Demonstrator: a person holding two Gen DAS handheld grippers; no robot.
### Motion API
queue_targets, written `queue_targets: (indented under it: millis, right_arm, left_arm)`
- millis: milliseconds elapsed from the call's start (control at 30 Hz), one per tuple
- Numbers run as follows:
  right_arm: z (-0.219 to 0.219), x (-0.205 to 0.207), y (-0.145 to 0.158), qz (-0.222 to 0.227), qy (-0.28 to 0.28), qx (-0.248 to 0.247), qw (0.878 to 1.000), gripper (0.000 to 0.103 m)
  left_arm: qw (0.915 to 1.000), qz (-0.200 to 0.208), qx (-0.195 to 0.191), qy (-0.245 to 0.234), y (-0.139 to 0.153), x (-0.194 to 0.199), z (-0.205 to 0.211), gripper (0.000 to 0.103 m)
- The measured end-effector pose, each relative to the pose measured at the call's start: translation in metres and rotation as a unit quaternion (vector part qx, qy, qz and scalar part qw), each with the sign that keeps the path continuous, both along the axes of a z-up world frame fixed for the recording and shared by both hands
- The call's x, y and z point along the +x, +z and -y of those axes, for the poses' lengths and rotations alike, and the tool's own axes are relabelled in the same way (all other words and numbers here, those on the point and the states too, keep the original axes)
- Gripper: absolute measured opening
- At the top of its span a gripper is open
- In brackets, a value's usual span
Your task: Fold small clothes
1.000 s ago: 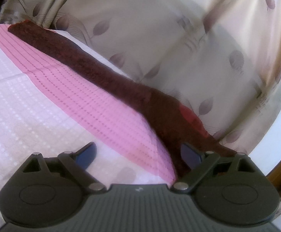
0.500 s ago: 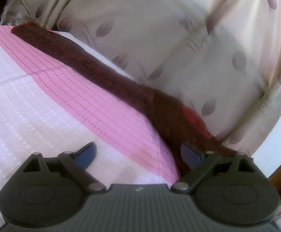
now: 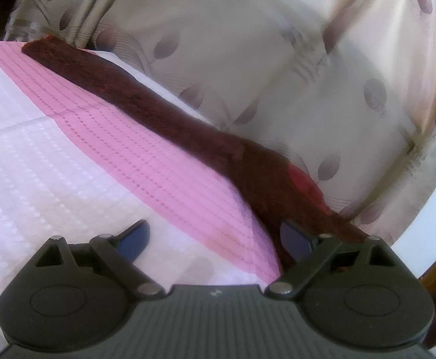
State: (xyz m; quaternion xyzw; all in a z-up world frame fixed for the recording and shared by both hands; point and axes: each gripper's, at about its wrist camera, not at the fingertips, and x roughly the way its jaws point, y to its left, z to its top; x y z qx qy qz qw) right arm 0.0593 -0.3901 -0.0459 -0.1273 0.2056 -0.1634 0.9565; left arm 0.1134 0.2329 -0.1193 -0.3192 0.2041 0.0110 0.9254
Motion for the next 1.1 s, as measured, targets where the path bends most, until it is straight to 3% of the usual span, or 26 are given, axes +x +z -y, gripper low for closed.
queue_targets:
  millis: [33,100,200,300,367,433,467,533,600,667,700,733,767,867,1033,1100]
  right_arm:
    - [0.005,0.000,-0.003,0.004,-0.025,-0.002,1.000,0.014]
    - [0.028,-0.017,0.000,0.045,-0.076,0.071,0.994,0.015]
    - [0.071,-0.041,-0.007,0.058,-0.097,0.227,0.967,0.049]
    - [0.077,-0.051,-0.018,0.042,-0.054,0.297,0.952,0.049]
    - [0.079,-0.046,-0.025,0.033,-0.041,0.332,0.942,0.057]
    - [0.082,-0.034,-0.031,0.027,-0.044,0.383,0.923,0.063]
    - [0.089,-0.024,-0.038,0.024,-0.057,0.415,0.908,0.063]
    - [0.091,-0.018,-0.047,0.020,-0.072,0.451,0.889,0.064]
    - [0.097,0.000,-0.056,0.023,-0.074,0.455,0.887,0.064]
    - [0.091,0.018,-0.055,0.015,-0.061,0.436,0.898,0.064]
    - [0.090,0.028,-0.052,0.003,-0.057,0.426,0.903,0.048]
    - [0.089,0.039,-0.051,-0.013,-0.061,0.423,0.904,0.015]
    - [0.089,0.049,-0.050,-0.014,-0.059,0.428,0.902,0.016]
    - [0.088,0.070,-0.008,0.024,-0.036,0.390,0.920,0.016]
    - [0.107,0.090,0.099,0.207,0.008,0.347,0.915,0.016]
    - [0.118,0.104,0.124,0.246,0.005,0.334,0.910,0.016]
  left_arm:
    - [1.0000,0.000,-0.001,0.001,0.000,0.000,0.000,0.095]
    - [1.0000,-0.001,0.000,0.002,0.000,0.000,0.000,0.095]
    - [1.0000,-0.002,0.002,0.003,0.000,0.000,0.001,0.095]
    - [1.0000,-0.003,0.003,0.001,0.001,0.001,0.002,0.097]
    - [1.0000,-0.003,0.004,0.002,0.001,0.001,0.003,0.097]
    - [1.0000,-0.003,0.003,0.002,0.001,0.001,0.003,0.097]
    - [1.0000,-0.003,0.004,0.003,0.001,0.001,0.003,0.097]
    - [1.0000,-0.004,0.004,0.003,0.001,0.001,0.003,0.097]
    - [1.0000,-0.005,0.005,0.004,0.002,0.002,0.003,0.097]
    - [0.9999,-0.006,0.007,0.005,0.002,0.003,0.004,0.097]
    - [0.9999,-0.006,0.007,0.005,0.002,0.002,0.004,0.097]
    - [0.9999,-0.006,0.007,0.005,0.002,0.002,0.004,0.097]
    - [0.9999,-0.007,0.008,0.005,0.001,0.002,0.005,0.097]
    - [0.9999,-0.010,0.012,0.006,0.002,0.003,0.006,0.097]
    - [0.9998,-0.013,0.017,0.007,0.002,0.004,0.008,0.097]
    - [0.9997,-0.014,0.018,0.008,0.002,0.005,0.009,0.097]
